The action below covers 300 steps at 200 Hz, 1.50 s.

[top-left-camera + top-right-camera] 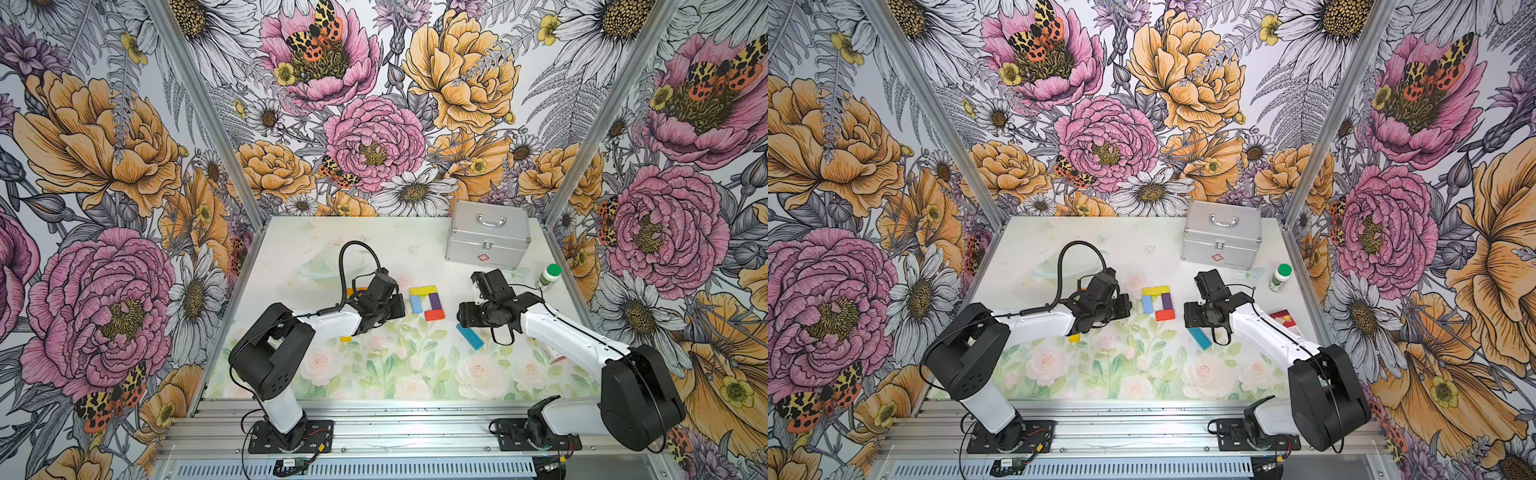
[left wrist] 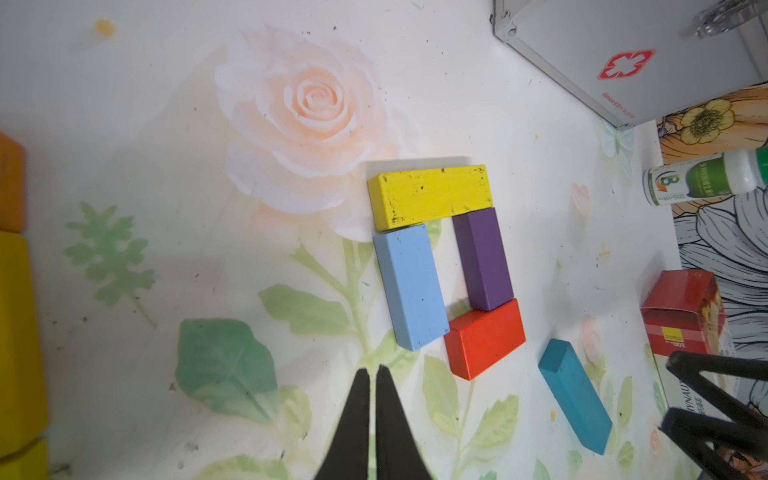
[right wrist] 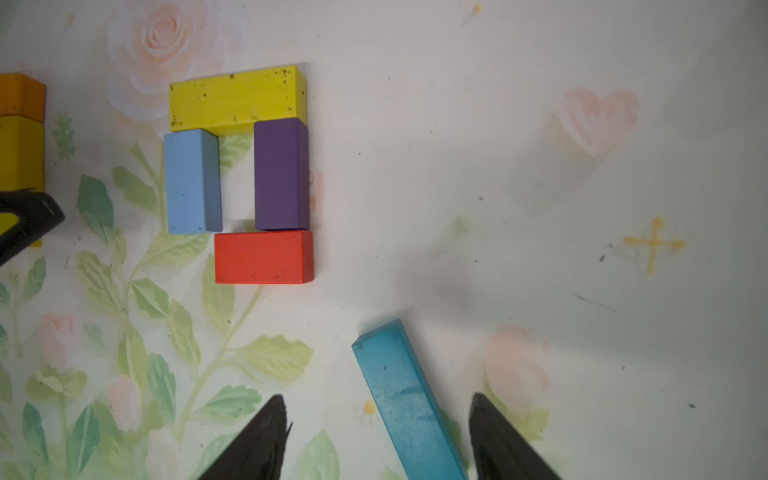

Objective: Assemble the letter p with building blocks
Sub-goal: Pick up the building block from the center of the board, then place the building block at the center of the board.

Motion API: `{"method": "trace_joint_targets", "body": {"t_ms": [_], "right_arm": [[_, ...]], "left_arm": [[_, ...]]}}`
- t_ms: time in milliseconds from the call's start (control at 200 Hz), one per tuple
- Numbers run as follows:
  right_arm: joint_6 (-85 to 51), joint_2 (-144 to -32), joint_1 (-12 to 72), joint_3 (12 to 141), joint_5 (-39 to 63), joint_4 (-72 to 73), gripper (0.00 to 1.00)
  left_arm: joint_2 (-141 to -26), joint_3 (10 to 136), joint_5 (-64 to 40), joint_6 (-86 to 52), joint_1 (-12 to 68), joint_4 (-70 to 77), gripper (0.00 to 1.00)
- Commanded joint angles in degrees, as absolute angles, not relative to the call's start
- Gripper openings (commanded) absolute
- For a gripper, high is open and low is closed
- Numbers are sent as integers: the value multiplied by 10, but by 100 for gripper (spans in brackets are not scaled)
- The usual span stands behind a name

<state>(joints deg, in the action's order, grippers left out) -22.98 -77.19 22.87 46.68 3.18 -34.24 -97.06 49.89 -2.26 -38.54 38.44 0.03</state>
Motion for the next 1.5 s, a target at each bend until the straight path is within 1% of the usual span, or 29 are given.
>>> {"method": "trace_joint_targets", "body": {"t_ms": [0, 165, 315, 375, 465, 525, 635, 725, 741, 786, 851, 986, 1096, 1176, 1316, 1496], "right_arm": [[-217, -768, 227, 444, 17, -390, 72], [-228, -802, 232, 448, 20, -390, 72], [-226, -832, 244, 451, 17, -380, 70], [-225, -840, 246, 451, 13, -374, 69], [-219, -855, 248, 455, 10, -370, 65], [-218, -861, 249, 457, 7, -366, 58], [-216, -877, 253, 465, 10, -366, 39], [-212, -895, 259, 473, 14, -367, 32], [-212, -897, 261, 474, 14, -367, 30], [-213, -900, 264, 476, 13, -366, 16], [-218, -897, 266, 480, 7, -367, 0], [-242, -852, 274, 492, -4, -367, 0], [-265, -799, 296, 519, -4, -367, 0], [-282, -781, 311, 539, 3, -367, 0], [-308, -793, 348, 559, -4, -366, 0], [-332, -843, 395, 564, -35, -345, 0]], "left_arm": [[-954, 483, -43, -373, 380, 27, 8], [-945, 472, -61, -376, 383, 42, 8], [-925, 455, -63, -381, 387, 53, 9], [-917, 447, -66, -386, 387, 59, 11], [-904, 438, -63, -389, 388, 62, 11], [-895, 432, -61, -392, 388, 62, 11], [-882, 425, -56, -395, 393, 65, 11], [-877, 423, -51, -395, 395, 64, 11], [-877, 423, -52, -395, 394, 64, 11], [-875, 423, -52, -396, 396, 64, 11], [-872, 421, -52, -396, 398, 65, 11], [-864, 418, -55, -396, 401, 63, 11], [-864, 414, -61, -401, 401, 63, 11], [-864, 410, -62, -404, 404, 64, 12], [-866, 398, -68, -414, 406, 73, 12], [-863, 373, -77, -434, 411, 99, 12]]}}
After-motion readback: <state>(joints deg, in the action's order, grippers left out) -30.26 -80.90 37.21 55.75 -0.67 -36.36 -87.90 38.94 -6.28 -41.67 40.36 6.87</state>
